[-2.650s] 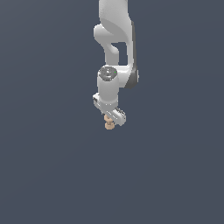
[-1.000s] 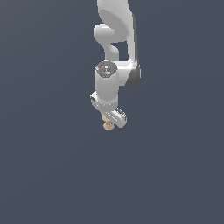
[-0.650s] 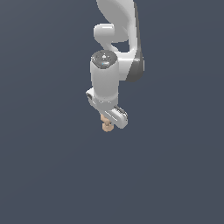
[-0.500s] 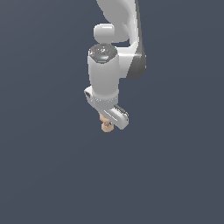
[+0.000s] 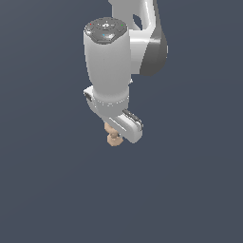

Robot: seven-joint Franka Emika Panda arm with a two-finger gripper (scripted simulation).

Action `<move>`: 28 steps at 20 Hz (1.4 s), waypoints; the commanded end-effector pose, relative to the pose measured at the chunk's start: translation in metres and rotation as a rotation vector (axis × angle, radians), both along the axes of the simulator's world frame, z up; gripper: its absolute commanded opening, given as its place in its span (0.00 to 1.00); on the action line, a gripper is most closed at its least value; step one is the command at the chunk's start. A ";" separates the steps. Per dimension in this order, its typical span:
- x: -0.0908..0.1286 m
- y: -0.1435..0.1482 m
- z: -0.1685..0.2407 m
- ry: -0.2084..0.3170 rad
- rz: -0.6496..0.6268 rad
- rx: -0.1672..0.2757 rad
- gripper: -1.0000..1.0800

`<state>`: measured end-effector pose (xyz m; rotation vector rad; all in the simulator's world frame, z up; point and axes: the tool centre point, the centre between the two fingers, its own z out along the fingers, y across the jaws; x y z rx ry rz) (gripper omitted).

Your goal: Pick up the object and move it to a goal position.

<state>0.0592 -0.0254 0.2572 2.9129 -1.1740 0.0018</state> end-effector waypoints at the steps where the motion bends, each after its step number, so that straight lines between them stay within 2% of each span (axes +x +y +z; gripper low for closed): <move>1: 0.009 -0.001 0.013 0.001 0.000 0.000 0.00; 14: 0.049 -0.003 0.067 0.001 0.001 0.001 0.00; 28: 0.076 -0.005 0.101 0.001 0.001 0.001 0.00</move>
